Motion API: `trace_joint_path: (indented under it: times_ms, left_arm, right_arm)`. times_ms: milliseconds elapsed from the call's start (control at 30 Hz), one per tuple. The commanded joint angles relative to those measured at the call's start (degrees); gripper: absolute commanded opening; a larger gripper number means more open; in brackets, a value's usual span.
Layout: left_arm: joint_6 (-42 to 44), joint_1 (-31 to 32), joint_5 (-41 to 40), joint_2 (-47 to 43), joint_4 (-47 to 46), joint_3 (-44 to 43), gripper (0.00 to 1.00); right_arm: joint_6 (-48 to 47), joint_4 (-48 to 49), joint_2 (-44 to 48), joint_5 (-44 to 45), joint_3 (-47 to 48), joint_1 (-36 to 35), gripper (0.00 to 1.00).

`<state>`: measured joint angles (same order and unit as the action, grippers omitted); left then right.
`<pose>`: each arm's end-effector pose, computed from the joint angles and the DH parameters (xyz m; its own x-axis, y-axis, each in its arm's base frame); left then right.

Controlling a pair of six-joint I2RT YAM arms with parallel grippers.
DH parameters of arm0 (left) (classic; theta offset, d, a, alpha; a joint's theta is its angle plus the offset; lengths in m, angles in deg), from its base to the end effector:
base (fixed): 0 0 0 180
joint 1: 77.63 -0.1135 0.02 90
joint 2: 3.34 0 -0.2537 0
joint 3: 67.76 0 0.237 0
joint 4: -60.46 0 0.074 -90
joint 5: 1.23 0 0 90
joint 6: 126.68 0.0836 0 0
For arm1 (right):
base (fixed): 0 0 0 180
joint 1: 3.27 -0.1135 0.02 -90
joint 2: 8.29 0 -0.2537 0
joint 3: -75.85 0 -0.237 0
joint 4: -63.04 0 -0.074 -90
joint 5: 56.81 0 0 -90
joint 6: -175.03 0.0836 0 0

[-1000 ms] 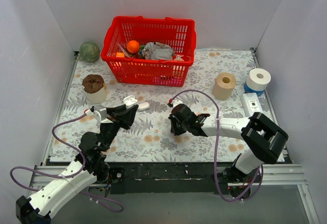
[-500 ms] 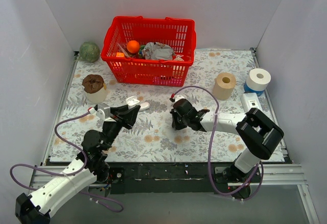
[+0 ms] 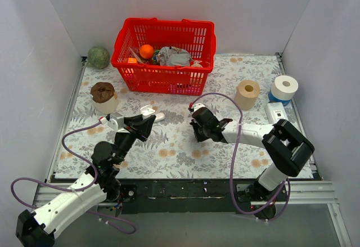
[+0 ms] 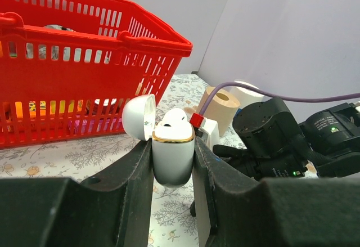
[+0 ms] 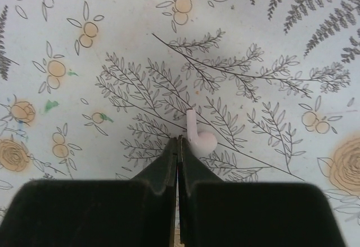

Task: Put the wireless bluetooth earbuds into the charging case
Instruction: Pick up the earbud from the center of the board.

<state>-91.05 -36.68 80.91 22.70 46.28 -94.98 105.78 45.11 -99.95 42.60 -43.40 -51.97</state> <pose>0.1436 -0.1095 0.2713 -0.3302 -0.7795 -0.5323 0.4828 0.3451 -0.8049 0.2305 0.2417 0.1275 -0.7021 -0.2696 -0.6591 -0.4506 0.8849 0.1181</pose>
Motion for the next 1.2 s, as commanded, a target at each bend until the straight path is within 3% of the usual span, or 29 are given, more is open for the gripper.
trace_joint_path:
  times_ms: [0, 567, 800, 900, 1167]
  left_arm:
    - [1.46, -0.26, 0.74, -0.20, -1.22, -2.30, 0.00]
    - [0.76, -0.26, 1.18, -0.90, -0.69, -2.65, 0.00]
    - [1.46, -0.26, 0.12, -2.66, 0.63, -2.47, 0.00]
    - [1.46, -0.26, -0.05, -2.58, 0.63, -2.47, 0.00]
    - [0.93, -0.26, 0.65, -1.26, -0.43, -2.38, 0.00]
  right_arm:
    - [-5.01, -6.83, 3.14, 5.09, 0.59, 0.54, 0.01]
    - [-5.21, -7.98, 1.66, 6.41, 3.13, 2.92, 0.13]
    - [2.78, -12.99, 7.62, 10.71, 4.63, 2.83, 0.30]
    - [4.73, -12.82, 8.86, 8.70, 5.68, 2.92, 0.44]
    - [7.27, -17.74, 2.02, 3.60, 12.27, 2.92, 0.51]
